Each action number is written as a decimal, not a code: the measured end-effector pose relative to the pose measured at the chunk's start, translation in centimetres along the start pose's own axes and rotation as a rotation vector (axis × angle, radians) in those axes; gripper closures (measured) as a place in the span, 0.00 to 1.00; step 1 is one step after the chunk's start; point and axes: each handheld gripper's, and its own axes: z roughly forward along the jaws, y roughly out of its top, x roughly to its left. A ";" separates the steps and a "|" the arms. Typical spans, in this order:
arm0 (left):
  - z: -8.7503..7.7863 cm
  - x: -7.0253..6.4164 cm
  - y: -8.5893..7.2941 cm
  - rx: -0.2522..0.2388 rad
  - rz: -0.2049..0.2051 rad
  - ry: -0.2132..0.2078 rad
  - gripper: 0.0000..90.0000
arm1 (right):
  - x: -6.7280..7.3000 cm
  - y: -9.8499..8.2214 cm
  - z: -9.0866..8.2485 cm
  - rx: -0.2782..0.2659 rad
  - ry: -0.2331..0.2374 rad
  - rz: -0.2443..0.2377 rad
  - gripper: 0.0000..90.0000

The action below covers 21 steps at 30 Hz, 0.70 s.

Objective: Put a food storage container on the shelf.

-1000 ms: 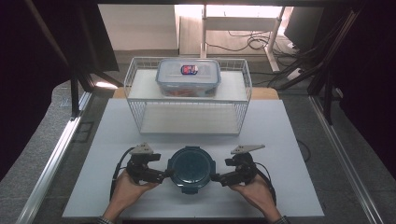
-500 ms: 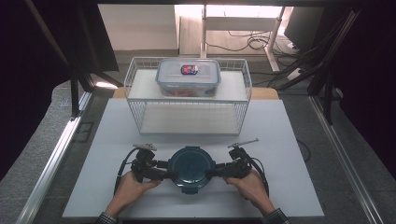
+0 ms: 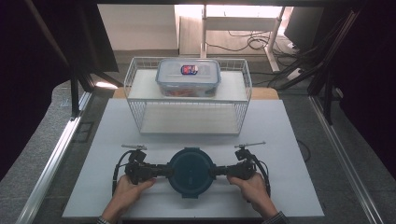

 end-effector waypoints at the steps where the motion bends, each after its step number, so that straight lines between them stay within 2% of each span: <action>1: -0.1 -0.2 -0.2 -0.014 -0.002 -0.001 0.60 | 0.2 -0.2 -0.1 -0.005 -0.005 -0.010 0.60; 5: -0.4 -1.0 -0.7 -0.028 0.006 0.004 0.63 | 1.1 -1.1 -0.6 -0.027 -0.024 -0.048 0.62; 10: -0.5 -1.5 -1.1 -0.053 -0.011 0.017 0.64 | 1.6 -1.6 -0.8 -0.048 -0.034 -0.051 0.63; 15: -0.6 -1.9 -0.8 -0.043 0.018 0.031 0.65 | 2.1 -1.6 -0.9 -0.045 -0.059 -0.085 0.64; 18: -0.4 -2.0 -0.5 -0.034 0.029 0.039 0.64 | 2.7 -1.5 -1.1 -0.065 -0.098 -0.143 0.63; 21: -0.4 -2.2 0.0 -0.041 0.042 0.031 0.65 | 3.0 -1.0 -1.6 -0.088 -0.098 -0.151 0.64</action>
